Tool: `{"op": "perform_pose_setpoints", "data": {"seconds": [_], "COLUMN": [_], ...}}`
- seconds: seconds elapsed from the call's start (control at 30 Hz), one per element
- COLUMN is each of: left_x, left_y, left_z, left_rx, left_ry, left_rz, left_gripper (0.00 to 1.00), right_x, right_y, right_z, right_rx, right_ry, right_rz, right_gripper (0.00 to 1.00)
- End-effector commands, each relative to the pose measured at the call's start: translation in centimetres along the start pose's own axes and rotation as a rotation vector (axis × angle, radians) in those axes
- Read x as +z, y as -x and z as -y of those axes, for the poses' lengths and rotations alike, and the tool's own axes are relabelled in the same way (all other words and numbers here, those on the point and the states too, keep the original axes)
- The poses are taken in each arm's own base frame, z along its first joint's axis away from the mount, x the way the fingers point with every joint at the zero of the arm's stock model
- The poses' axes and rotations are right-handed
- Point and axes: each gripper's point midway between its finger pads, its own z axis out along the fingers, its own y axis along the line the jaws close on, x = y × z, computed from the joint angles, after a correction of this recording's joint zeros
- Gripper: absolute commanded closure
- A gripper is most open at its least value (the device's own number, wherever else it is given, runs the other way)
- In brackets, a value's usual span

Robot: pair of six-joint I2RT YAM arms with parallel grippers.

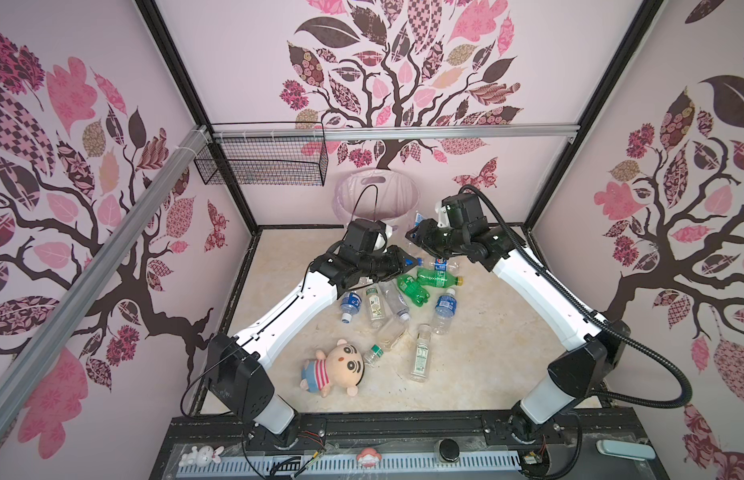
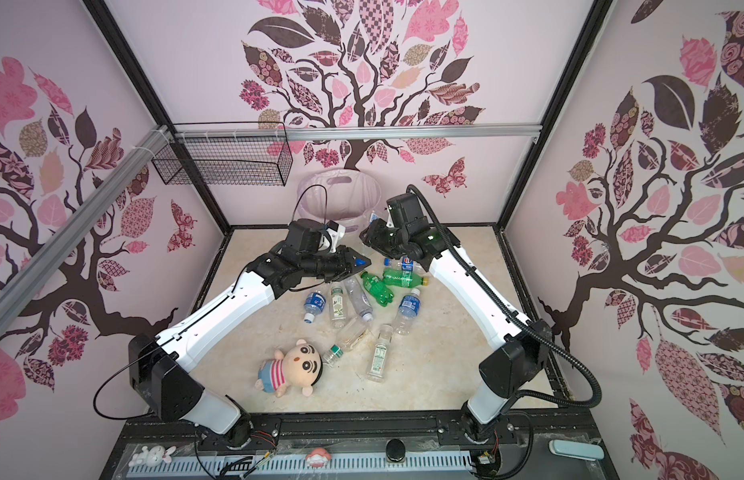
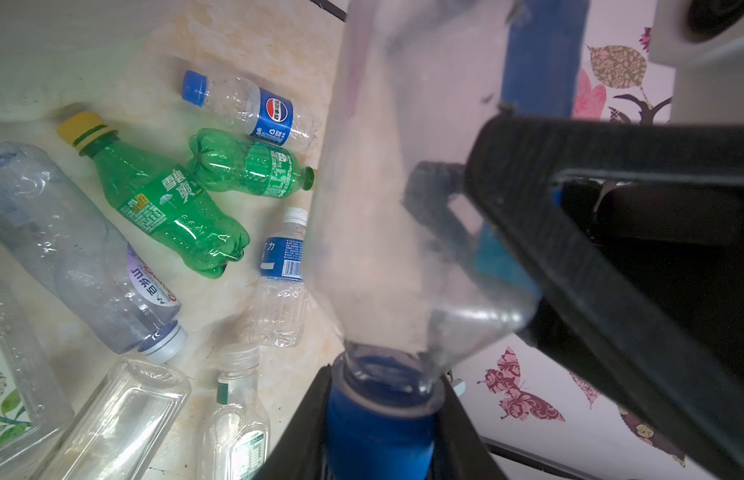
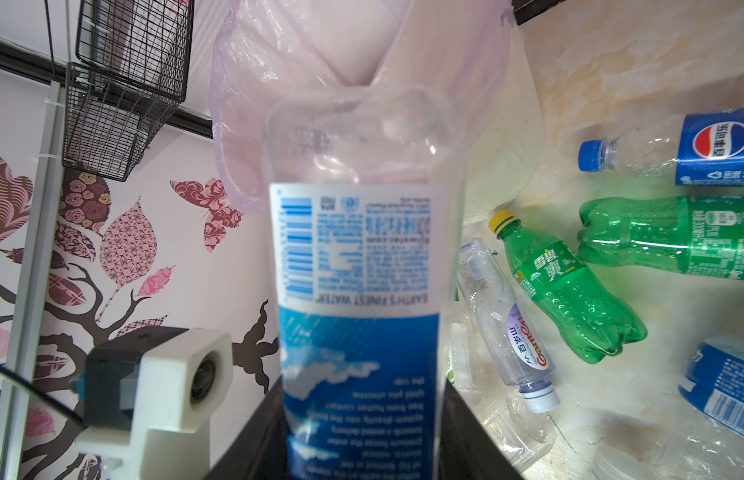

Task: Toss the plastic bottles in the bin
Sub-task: 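Close the left gripper on the bottle's blue cap while the right holds it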

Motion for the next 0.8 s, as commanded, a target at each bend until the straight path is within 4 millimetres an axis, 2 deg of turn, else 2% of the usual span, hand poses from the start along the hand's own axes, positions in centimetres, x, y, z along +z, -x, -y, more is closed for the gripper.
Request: {"op": "perform_pose_setpoints", "data": {"seconds": [0.0,0.23,0.33,0.5,0.6,0.77], "left_x": [0.3,0.3,0.1,-0.5,-0.9,-2.3], "left_y": [1.6,1.9,1.8,2.4,2.9,4.6], "left_z": [0.1,-0.3,-0.5,-1.0,-1.0,-0.4], "left_rx": [0.003,0.011,0.018,0.047,0.06,0.098], "left_ry": [0.016,0.041,0.062,0.112,0.135,0.17], "left_rz": [0.052,0.06,0.06,0.081,0.096,0.143], "left_gripper": [0.72,0.79,0.79,0.79,0.79,0.79], "right_x": [-0.1,-0.5,-1.1,-2.4,-3.6,-6.2], "right_y": [-0.3,0.2,0.8,1.6,2.2,3.4], "right_z": [-1.2,-1.4,-1.5,-2.1,-2.4,-3.4], "right_rx": [-0.028,-0.057,-0.078,-0.104,-0.123,-0.152], "right_ry": [0.032,0.029,0.019,0.021,0.023,0.037], "right_rz": [-0.025,-0.002,0.028,0.068,0.104,0.184], "right_gripper": [0.51,0.4,0.29,0.16,0.01,0.0]}}
